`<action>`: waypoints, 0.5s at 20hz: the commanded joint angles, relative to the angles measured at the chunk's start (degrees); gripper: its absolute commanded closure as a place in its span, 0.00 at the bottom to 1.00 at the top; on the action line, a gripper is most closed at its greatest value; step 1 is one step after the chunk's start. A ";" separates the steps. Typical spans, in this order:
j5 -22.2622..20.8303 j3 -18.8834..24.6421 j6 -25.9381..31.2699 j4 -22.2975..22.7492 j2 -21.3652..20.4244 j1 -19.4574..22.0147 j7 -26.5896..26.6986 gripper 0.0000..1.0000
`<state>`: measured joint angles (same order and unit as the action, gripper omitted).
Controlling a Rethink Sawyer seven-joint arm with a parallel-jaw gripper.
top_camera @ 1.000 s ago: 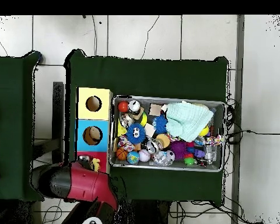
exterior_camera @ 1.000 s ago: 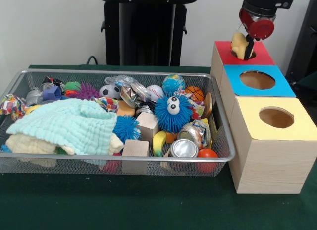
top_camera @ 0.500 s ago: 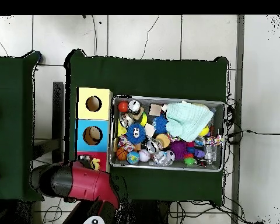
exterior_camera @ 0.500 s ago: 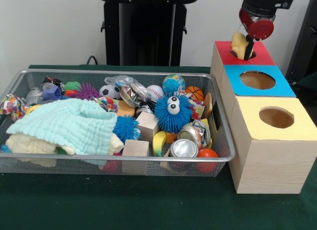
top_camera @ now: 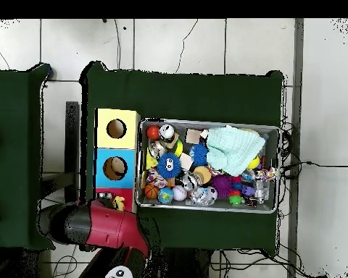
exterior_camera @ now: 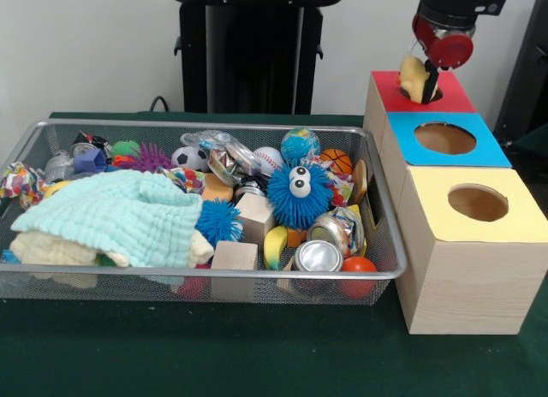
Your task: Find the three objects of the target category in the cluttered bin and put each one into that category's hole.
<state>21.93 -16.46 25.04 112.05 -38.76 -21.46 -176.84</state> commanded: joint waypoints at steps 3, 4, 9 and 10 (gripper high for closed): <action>-7.14 4.00 -4.05 8.43 14.00 5.57 2.98 1.00; -7.28 4.20 -3.98 8.88 13.78 5.88 3.12 1.00; -8.52 4.00 -3.04 10.17 13.13 6.46 3.32 1.00; -8.72 4.32 -3.96 10.72 13.10 6.88 3.45 1.00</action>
<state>20.02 -15.26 25.00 112.14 -39.31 -20.23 -176.84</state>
